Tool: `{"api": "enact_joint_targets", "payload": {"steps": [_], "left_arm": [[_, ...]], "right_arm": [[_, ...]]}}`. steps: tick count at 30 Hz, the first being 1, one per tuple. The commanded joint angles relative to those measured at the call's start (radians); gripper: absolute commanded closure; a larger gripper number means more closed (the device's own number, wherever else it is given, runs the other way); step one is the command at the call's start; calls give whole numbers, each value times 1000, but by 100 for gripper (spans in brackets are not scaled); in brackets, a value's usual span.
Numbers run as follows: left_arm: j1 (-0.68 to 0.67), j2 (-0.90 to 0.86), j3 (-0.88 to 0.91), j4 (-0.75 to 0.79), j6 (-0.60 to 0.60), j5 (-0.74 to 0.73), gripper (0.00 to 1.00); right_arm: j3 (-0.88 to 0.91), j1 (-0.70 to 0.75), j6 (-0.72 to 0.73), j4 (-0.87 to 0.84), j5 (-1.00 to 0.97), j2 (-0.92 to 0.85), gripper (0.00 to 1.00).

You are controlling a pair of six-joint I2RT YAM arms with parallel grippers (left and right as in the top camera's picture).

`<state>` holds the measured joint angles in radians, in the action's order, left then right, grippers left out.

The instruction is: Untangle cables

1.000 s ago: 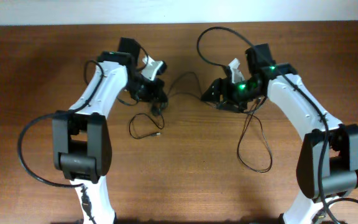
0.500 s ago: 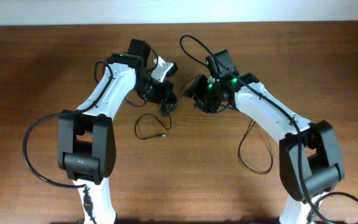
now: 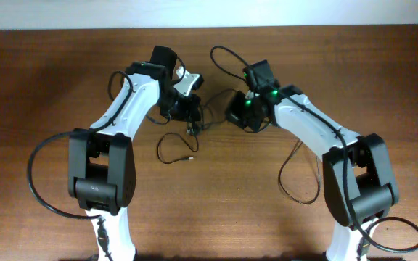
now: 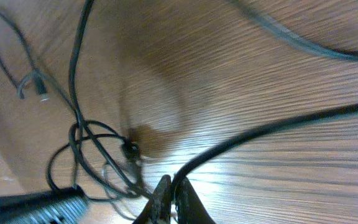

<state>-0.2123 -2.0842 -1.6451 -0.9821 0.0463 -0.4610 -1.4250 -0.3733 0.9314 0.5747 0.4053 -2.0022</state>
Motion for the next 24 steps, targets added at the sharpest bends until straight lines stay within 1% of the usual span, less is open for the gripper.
{"api": "enact_joint_targets", "payload": {"steps": [1, 3, 5, 8, 10, 11, 12, 13, 14, 16, 17, 19, 20, 22, 24], "left_arm": [[4, 22, 8, -7, -192, 278, 100], [4, 22, 8, -11, -193, 298, 100], [4, 22, 8, -22, -237, 348, 100], [4, 22, 8, -25, -245, 364, 100], [3, 22, 8, -25, -244, 356, 96], [3, 22, 8, -25, -243, 346, 92], [3, 22, 8, -25, -243, 346, 87], [3, 22, 8, -25, -243, 346, 78], [3, 22, 8, -25, -243, 346, 66], [3, 22, 8, -25, -243, 346, 49], [3, 22, 8, -26, -243, 343, 36], [5, 22, 8, -26, -215, 292, 21], [9, 22, 8, -26, -194, 277, 18], [47, 22, 6, -38, -192, 245, 18], [78, 22, 6, -54, -213, 240, 18]], "right_arm": [[2, 78, -144, 95, -18, -7, 96], [2, 109, -220, 172, -43, -7, 96], [2, 126, -222, 248, -114, -7, 96], [2, 126, -267, 284, -155, -7, 96], [2, 125, -266, 282, -140, -7, 96], [2, 125, -266, 275, -106, -7, 94], [2, 124, -266, 274, -72, -7, 71], [2, 120, -266, 275, -69, -7, 60], [2, 118, -267, 275, -69, -7, 57], [2, 114, -270, 283, -69, -7, 55], [2, 111, -275, 286, -69, -7, 55], [2, 98, -319, 286, -60, -7, 56], [2, 91, -354, 285, -45, -7, 57], [2, 66, -421, 286, -35, -7, 56], [2, 59, -420, 286, -35, -7, 56]]}}
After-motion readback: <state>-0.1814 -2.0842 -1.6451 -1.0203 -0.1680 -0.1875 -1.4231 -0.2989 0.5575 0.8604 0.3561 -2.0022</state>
